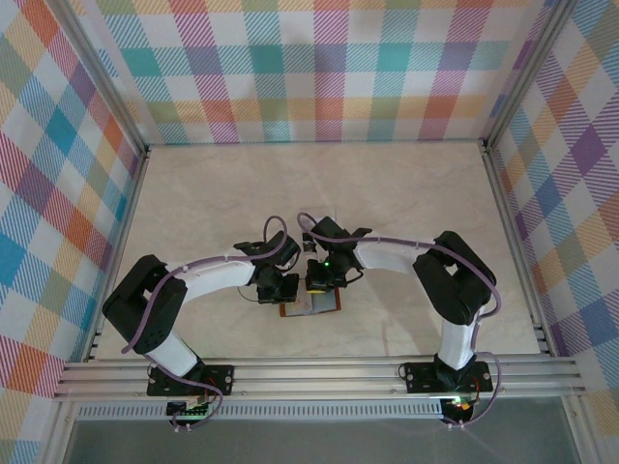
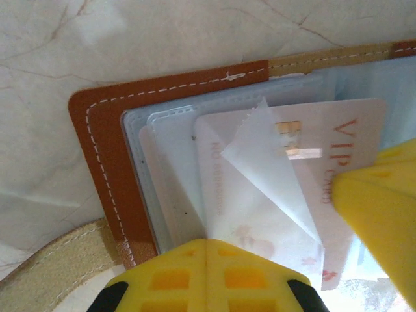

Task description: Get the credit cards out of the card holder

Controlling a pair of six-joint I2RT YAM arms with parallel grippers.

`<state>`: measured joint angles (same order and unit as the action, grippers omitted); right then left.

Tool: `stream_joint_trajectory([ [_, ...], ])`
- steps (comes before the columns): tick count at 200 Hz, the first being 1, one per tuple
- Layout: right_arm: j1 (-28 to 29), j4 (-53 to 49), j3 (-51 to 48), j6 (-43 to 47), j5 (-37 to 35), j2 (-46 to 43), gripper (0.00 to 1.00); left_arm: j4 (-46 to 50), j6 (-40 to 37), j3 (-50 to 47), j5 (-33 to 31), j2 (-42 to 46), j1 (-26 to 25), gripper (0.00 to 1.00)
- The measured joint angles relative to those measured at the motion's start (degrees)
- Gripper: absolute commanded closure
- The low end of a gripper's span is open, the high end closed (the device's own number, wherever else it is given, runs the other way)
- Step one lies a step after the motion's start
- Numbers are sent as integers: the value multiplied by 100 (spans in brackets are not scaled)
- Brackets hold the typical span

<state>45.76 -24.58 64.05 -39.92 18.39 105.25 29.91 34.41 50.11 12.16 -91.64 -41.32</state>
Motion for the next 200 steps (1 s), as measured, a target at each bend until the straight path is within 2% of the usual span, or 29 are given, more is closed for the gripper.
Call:
stream_joint_trajectory([
  [73,7,-1064,391,490,-861,-262,97,-2,0,0,15,-2,0,96],
  [137,7,-1394,455,638,-984,-310,97,-2,0,0,20,-2,0,96],
  [156,7,-1392,455,638,-979,-310,95,-2,0,0,20,-2,0,96],
  [178,7,-1357,455,616,-859,-310,86,-2,0,0,20,-2,0,96],
  [200,2,-1147,389,546,-621,-310,83,-2,0,0,20,-2,0,96],
])
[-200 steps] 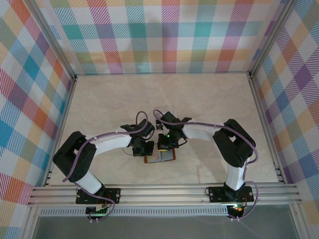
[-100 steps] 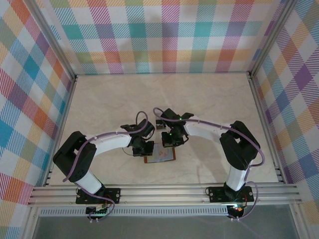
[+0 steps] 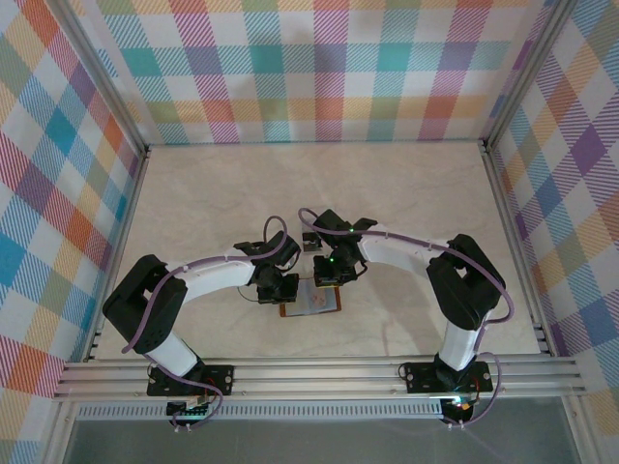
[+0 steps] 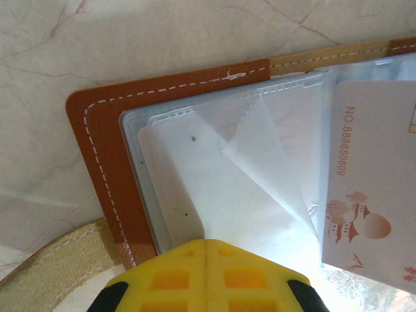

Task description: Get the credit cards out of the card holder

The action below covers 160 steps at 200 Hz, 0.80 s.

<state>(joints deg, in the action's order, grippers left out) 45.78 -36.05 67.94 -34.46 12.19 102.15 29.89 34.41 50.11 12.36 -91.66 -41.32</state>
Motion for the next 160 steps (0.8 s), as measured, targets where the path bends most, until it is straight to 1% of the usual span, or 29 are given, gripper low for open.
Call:
stream_joint_trajectory([
  [25,0,286,-177,-136,289,0,82,-2,0,0,0,0,0,96],
  [56,0,396,-284,-280,444,0,82,0,0,0,0,0,0,96],
  [74,0,433,-328,-326,476,-22,83,0,0,0,0,0,0,96],
  [117,0,428,-350,-389,479,-122,89,0,0,0,0,0,0,95],
  [160,0,317,-345,-365,372,-297,91,59,2,39,-48,28,0,94],
])
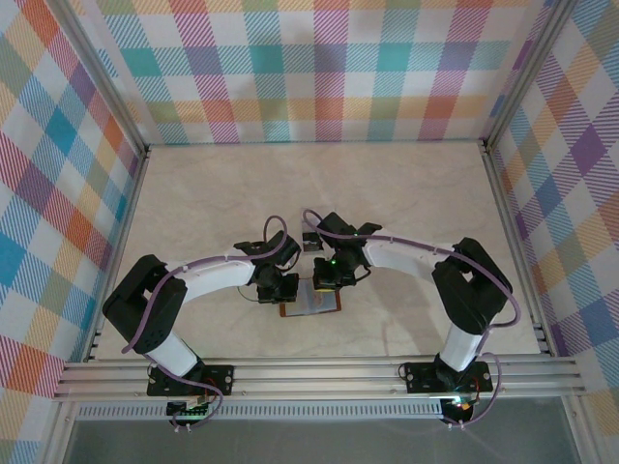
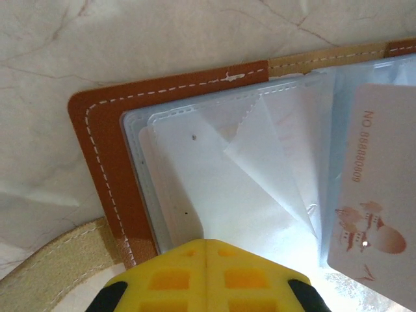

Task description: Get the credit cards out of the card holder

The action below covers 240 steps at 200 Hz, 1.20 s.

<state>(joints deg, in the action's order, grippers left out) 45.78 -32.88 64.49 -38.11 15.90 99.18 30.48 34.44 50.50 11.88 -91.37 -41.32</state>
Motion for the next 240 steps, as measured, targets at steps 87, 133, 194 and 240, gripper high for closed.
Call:
stream_joint_trajectory([
  [87,-201,-938,728,1703,-348,-162,97,282,-85,105,-254,442,162,94],
  [133,-210,-1528,1578,4175,-1161,-22,99,284,-131,26,-254,533,498,94],
  [194,-212,-2175,2216,7431,-1746,605,100,260,-236,-208,-190,664,811,93],
  [240,-328,-2599,2957,8732,-1899,957,100,240,-262,-352,-142,778,905,91],
])
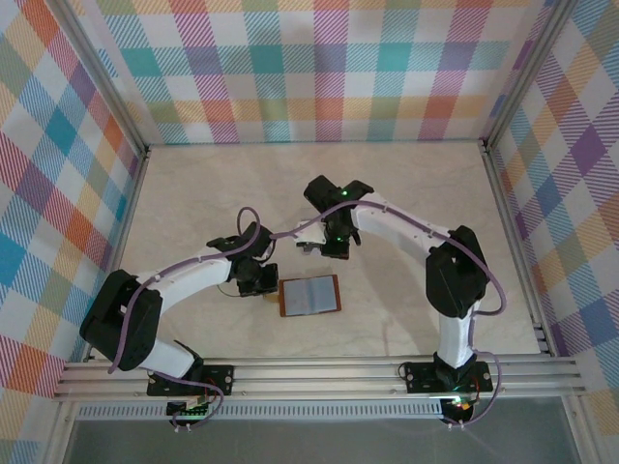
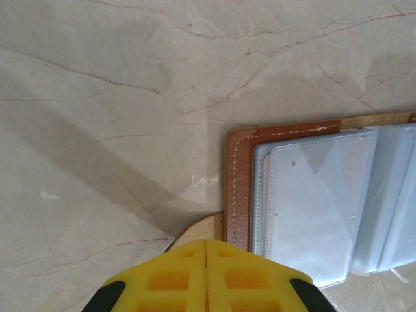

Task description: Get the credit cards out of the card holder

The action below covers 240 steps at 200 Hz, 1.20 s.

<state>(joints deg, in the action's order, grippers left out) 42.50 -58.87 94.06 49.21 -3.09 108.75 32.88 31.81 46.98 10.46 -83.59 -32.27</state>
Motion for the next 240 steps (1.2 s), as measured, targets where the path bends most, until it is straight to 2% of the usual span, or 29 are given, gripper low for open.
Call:
stream_joint_trajectory([
  [75,-348,-448,1646,999,-166,634,100,0,-17,-48,59,66,129,90],
  [157,-551,-710,3270,1432,-328,1915,100,-4,-17,-129,59,101,184,90],
  [240,-616,-721,3657,1580,-363,2546,100,-9,-17,-149,101,90,205,90],
])
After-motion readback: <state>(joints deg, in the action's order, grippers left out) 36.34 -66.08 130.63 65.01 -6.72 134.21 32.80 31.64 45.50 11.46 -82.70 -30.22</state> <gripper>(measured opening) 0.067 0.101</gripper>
